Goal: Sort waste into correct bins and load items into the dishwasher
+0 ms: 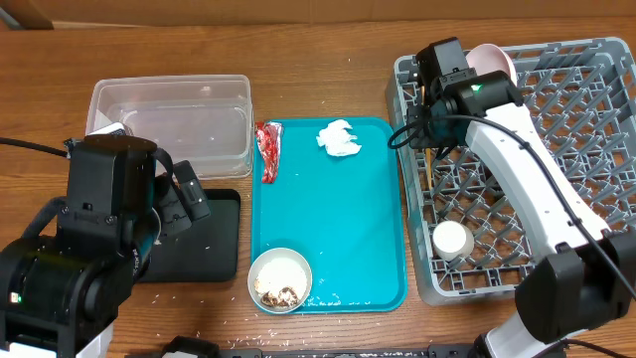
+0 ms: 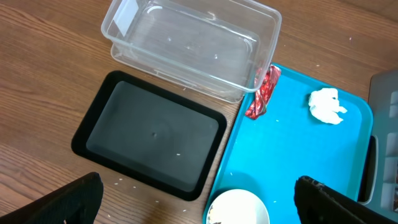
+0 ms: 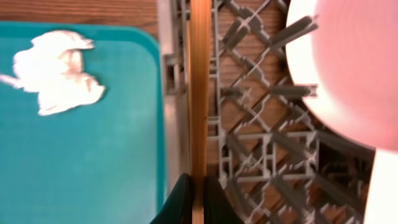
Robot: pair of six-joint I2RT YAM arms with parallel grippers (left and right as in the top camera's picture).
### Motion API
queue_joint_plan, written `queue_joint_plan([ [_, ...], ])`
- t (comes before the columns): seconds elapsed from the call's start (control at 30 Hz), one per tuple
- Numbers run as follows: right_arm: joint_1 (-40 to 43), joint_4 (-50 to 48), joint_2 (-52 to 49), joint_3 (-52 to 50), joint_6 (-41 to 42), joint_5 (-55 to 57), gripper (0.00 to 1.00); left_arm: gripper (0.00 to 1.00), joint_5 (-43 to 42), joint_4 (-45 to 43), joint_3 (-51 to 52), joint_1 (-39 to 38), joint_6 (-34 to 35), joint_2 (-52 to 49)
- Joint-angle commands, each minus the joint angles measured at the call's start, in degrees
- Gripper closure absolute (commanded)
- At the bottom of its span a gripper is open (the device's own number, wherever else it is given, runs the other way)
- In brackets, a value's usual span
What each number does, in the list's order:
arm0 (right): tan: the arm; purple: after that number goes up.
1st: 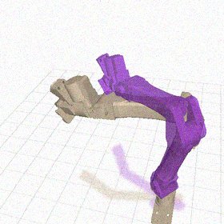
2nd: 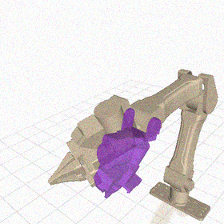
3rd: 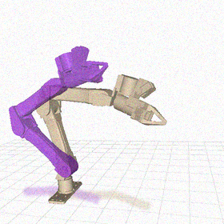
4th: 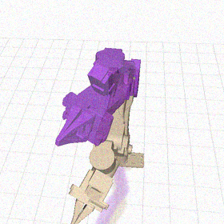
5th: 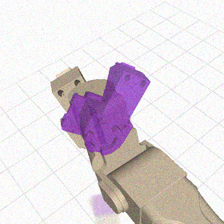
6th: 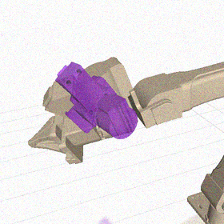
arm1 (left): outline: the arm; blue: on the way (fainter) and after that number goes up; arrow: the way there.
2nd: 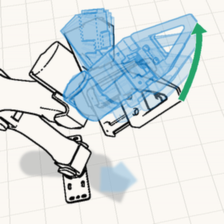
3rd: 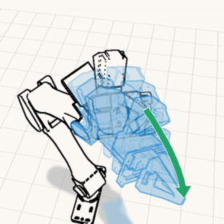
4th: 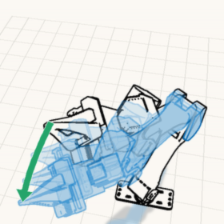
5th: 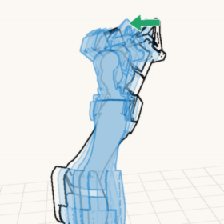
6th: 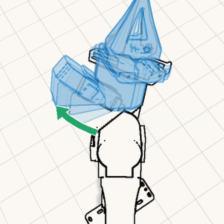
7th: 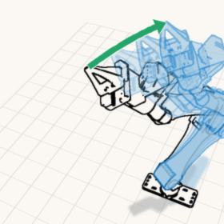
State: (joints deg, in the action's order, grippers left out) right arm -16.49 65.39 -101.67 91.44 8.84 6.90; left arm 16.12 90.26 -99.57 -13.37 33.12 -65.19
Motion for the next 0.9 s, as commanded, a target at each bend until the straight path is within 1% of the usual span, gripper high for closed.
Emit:
queue_joint_plan([
  [0.0,1.53,-1.33,-1.88,-2.03,-3.72,0.48,0.96,0.0,0.79,-0.11,0.2,0.26,1.18,-0.44],
  [0.07,1.51,-1.03,-1.84,-2.01,-4.66,0.11,0.77,0.0,0.79,-0.11,0.2,0.26,1.18,-0.44],
  [0.17,1.01,0.35,-0.5,-1.36,-4.11,0.79,0.63,0.0,0.79,-0.11,0.2,0.26,1.18,-0.44],
  [0.2,0.83,1.31,0.5,-0.81,-3.58,0.72,0.53,0.0,0.79,-0.11,0.2,0.26,1.18,-0.44],
  [0.27,0.39,3.02,2.75,0.22,-2.86,-0.44,0.5,0.0,0.79,-0.11,0.2,0.26,1.18,-0.44],
  [0.4,-1.29,4.28,11.41,1.55,-2.84,-6.82,0.35,0.0,0.79,-0.11,0.2,0.26,1.18,-0.44],
  [0.43,-1.99,4.11,14.64,1.66,-2.84,-7.74,0.23,0.0,0.79,-0.09,0.2,0.26,1.18,-0.44],
  [0.47,-2.69,3.98,18.1,1.68,-2.86,-7.63,0.0,0.0,0.79,-0.13,0.2,0.26,1.18,-0.5],
  [0.53,-3.72,4.13,24.65,1.66,-2.8,-8.17,0.0,0.0,0.79,-0.11,0.2,0.26,1.18,-0.55],
  [0.67,-4.31,1.42,35.04,1.66,-2.86,-13.18,0.0,0.0,0.79,-0.11,0.2,0.26,1.18,-0.7],
  [0.77,-4.31,4.92,41.09,1.66,-2.93,-12.98,0.0,0.0,0.79,-0.11,0.2,0.26,1.18,-0.7],
  [0.87,-4.28,8.11,46.86,1.66,-3.08,-8.26,0.0,0.0,0.79,-0.11,0.2,0.26,1.18,-0.79],
])
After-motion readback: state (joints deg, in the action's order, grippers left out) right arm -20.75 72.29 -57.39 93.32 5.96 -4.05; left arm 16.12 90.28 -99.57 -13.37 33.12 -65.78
